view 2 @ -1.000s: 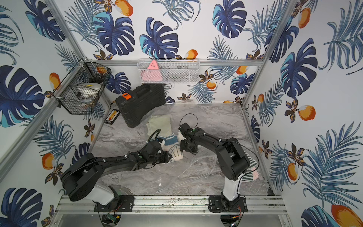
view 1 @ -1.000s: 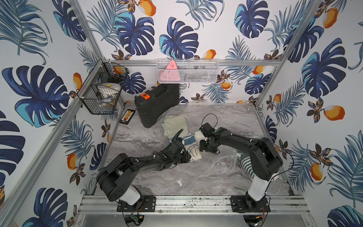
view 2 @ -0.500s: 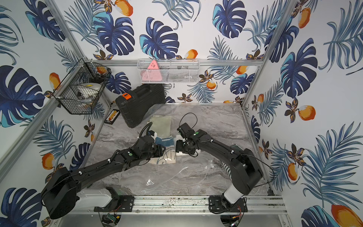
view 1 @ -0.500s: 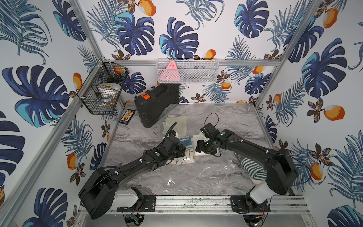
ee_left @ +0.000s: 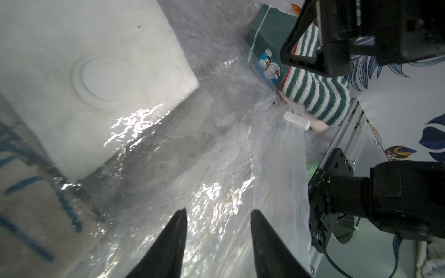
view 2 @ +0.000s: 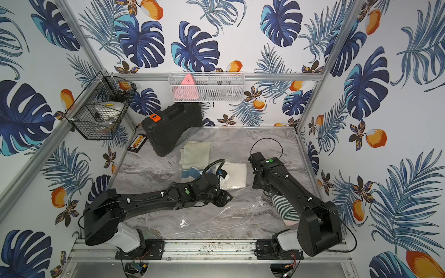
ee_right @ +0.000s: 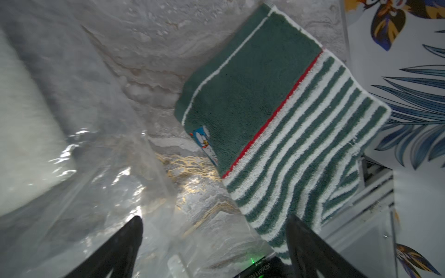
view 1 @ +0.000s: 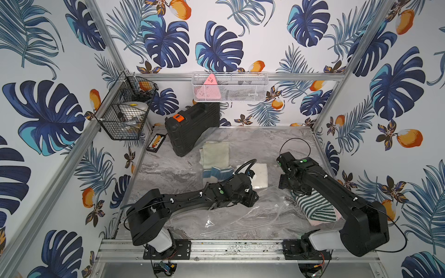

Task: Place the folded towel into the vacuum bag
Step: Adjust the vacuum bag at the center of the board, then pick up the towel from the center of the board.

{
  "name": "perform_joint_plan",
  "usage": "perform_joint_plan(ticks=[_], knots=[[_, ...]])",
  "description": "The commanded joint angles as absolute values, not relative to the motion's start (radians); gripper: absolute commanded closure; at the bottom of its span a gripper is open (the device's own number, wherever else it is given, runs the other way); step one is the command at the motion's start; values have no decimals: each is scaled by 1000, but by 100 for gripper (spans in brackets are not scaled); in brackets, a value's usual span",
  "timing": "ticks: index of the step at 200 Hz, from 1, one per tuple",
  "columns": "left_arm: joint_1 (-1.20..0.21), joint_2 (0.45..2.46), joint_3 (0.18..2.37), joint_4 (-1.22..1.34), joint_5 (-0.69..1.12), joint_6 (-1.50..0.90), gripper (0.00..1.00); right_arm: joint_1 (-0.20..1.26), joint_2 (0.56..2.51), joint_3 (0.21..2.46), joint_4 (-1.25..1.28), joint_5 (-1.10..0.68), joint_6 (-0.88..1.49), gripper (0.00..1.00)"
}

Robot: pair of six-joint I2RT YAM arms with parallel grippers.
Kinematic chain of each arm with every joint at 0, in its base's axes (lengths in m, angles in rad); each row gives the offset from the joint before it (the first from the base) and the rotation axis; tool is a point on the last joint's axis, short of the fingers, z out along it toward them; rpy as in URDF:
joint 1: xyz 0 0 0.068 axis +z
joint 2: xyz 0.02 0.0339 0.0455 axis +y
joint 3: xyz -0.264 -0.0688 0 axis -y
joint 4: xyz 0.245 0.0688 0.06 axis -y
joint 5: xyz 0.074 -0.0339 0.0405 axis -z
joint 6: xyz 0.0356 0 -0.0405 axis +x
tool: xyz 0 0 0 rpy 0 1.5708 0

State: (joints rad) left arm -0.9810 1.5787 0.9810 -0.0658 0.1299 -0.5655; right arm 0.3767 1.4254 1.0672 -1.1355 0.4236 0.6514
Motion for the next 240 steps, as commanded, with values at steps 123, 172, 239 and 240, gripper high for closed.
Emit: perform_joint_plan(ticks=[123, 172, 239, 240], knots=[[-989, 1531, 944, -43, 166, -511, 51, 193, 1595, 963, -967, 383, 579, 53], [-989, 1530, 950, -46, 170, -512, 51, 195, 1426, 1110, -1110, 450, 538, 94], [-1012, 1633, 864, 134, 282, -582, 51, 478, 1459, 1467, -1315, 480, 611, 99], [-1013, 1633, 862, 135, 282, -583, 51, 487, 1462, 1471, -1314, 477, 615, 99]])
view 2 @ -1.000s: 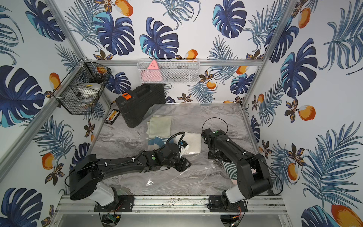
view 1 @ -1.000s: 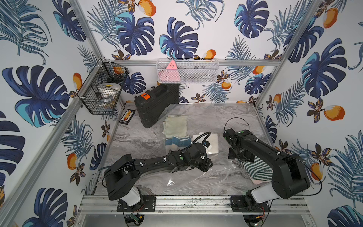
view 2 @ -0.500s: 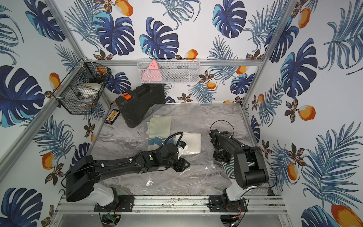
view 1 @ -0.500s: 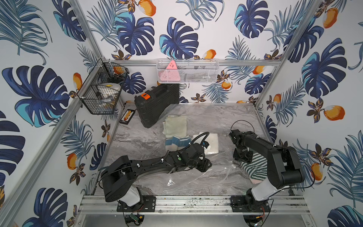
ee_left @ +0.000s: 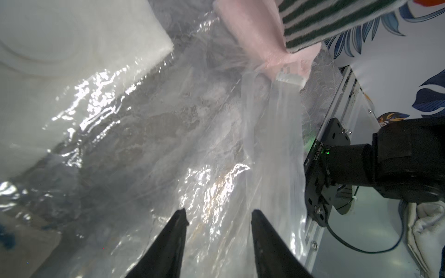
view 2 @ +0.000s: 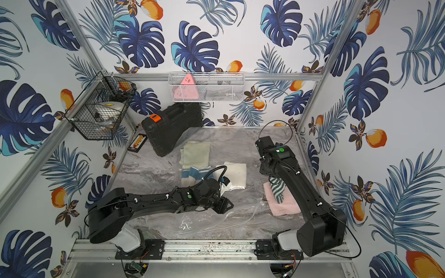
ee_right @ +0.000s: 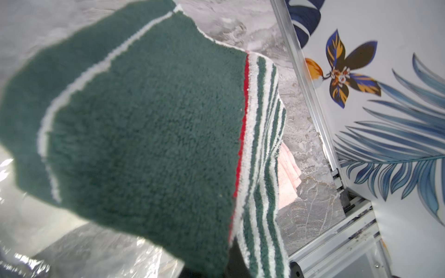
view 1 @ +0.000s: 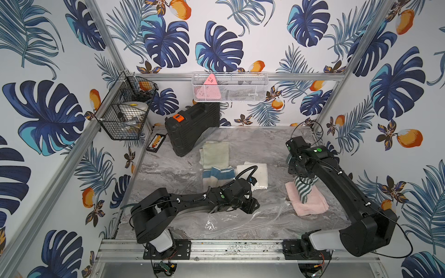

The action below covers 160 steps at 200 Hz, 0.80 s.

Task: Place the folded towel into the vacuum bag
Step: Pick up the towel from the center of the board, then place the towel in the vacuum bag.

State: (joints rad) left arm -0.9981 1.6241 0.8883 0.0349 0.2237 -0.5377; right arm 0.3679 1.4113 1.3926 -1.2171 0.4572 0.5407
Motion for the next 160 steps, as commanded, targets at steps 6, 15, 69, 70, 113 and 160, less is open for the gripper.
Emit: perform_joint_plan(ticks=[6, 15, 69, 70, 113, 160], knots=[[-1014, 1625, 851, 141, 279, -591, 51, 528, 1485, 1483, -1301, 461, 632, 98], [-1013, 1595, 829, 132, 257, -600, 51, 591, 1526, 1484, -1268, 433, 663, 97], [-829, 1329, 672, -121, 106, -669, 52, 779, 1770, 1363, -762, -37, 856, 91], [-822, 1325, 670, -126, 106, -670, 52, 779, 1773, 1361, -752, -44, 860, 91], [-713, 1239, 690, -201, 122, -662, 51, 784, 1856, 1286, -441, -280, 967, 65], [-666, 1265, 787, -281, 103, -607, 48, 728, 1755, 1229, -504, -460, 818, 37]])
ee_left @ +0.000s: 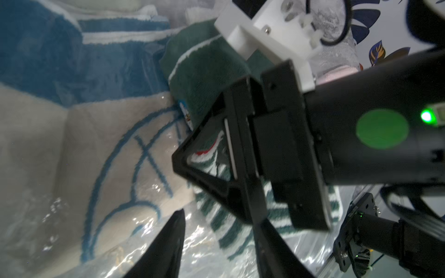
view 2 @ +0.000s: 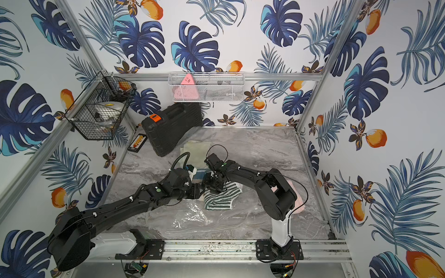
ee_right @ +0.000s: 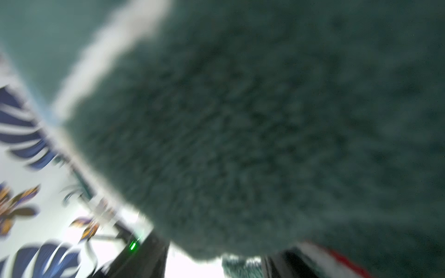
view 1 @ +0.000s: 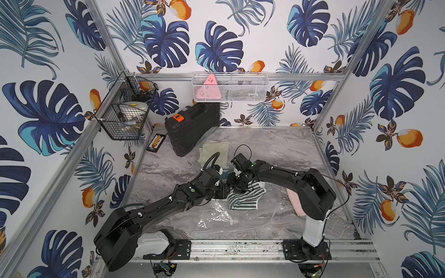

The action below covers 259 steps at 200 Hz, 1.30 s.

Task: Place the folded towel into the vacuum bag
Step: Place the towel in the vacuum bag, then adjust the towel in the vacuum bag.

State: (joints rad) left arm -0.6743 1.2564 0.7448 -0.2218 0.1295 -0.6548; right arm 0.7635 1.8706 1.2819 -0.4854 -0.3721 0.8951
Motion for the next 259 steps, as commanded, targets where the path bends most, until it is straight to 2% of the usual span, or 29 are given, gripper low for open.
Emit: perform_joint_plan(ticks=[1, 30, 51, 82, 115, 132, 147, 171, 185, 208, 230, 259], knots=[[-666, 1265, 789, -282, 103, -605, 47, 723, 1747, 1224, -507, -458, 816, 36], [-681, 1312, 836, -305, 170, -543, 41, 538, 1509, 1064, -617, -401, 768, 33], [-767, 1355, 864, -342, 154, -491, 38, 448, 1424, 1007, -741, -314, 711, 30], [-889, 1403, 891, -409, 64, -410, 36, 355, 1377, 903, -699, -384, 715, 29], [-917, 1415, 884, -419, 7, -382, 37, 337, 1446, 864, -587, -478, 769, 32], [-917, 1401, 874, -398, 13, -388, 37, 337, 1461, 834, -513, -520, 813, 38], [-917, 1389, 853, -369, 40, -402, 36, 337, 1468, 816, -465, -557, 848, 50], [-918, 1362, 820, -343, 67, -427, 36, 342, 1439, 786, -385, -614, 929, 79], [-918, 1331, 811, -356, 49, -426, 36, 370, 1403, 798, -364, -607, 979, 90], [-911, 1275, 800, -387, 22, -407, 34, 457, 1382, 884, -370, -560, 1048, 95], [-907, 1245, 768, -384, 24, -408, 31, 556, 1392, 938, -248, -527, 1177, 98], [-901, 1220, 732, -364, -3, -443, 30, 663, 1430, 1027, -143, -461, 1286, 95]])
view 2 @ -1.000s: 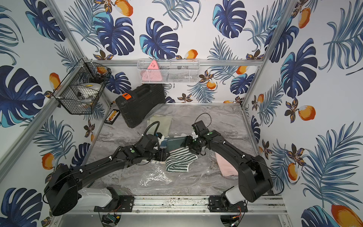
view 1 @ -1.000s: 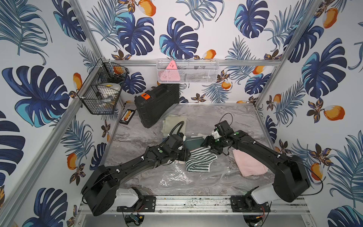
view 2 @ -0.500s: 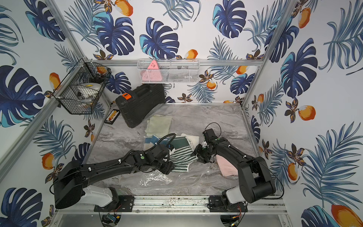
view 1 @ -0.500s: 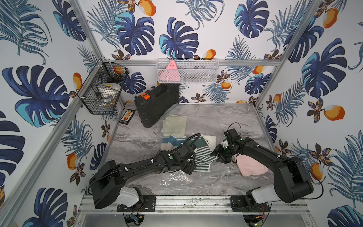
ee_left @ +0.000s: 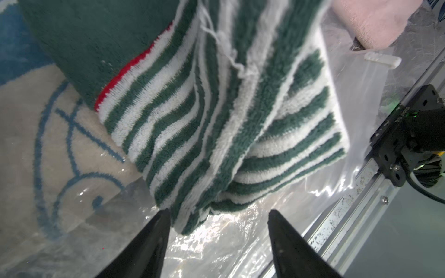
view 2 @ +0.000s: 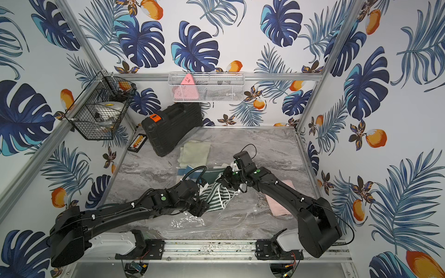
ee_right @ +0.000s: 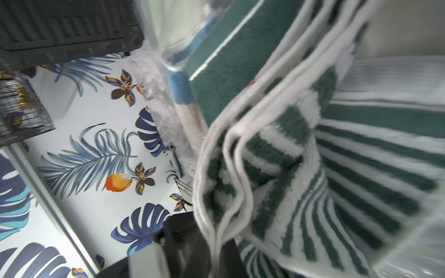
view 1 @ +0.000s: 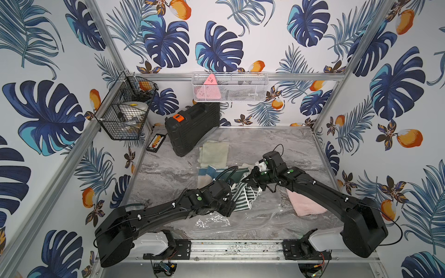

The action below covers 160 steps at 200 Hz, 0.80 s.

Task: Place the folded towel into the vacuum bag
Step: Adjust the towel in the vacuum bag.

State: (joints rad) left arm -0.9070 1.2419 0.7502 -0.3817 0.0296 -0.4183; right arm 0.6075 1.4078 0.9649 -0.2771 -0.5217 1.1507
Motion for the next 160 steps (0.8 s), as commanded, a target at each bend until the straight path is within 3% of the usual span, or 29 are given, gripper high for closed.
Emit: perform_joint_plan(ticks=[1, 27, 71, 160], knots=[[-900, 1219, 732, -363, -5, -443, 30, 664, 1431, 1031, -144, -459, 1287, 95], [-861, 1173, 710, -360, -53, -458, 31, 675, 1429, 1071, -224, -395, 1265, 94], [-799, 1114, 690, -369, -22, -436, 34, 648, 1354, 938, -281, -366, 1254, 92], [-841, 1246, 762, -316, 17, -365, 37, 646, 1318, 882, -269, -379, 1264, 87]])
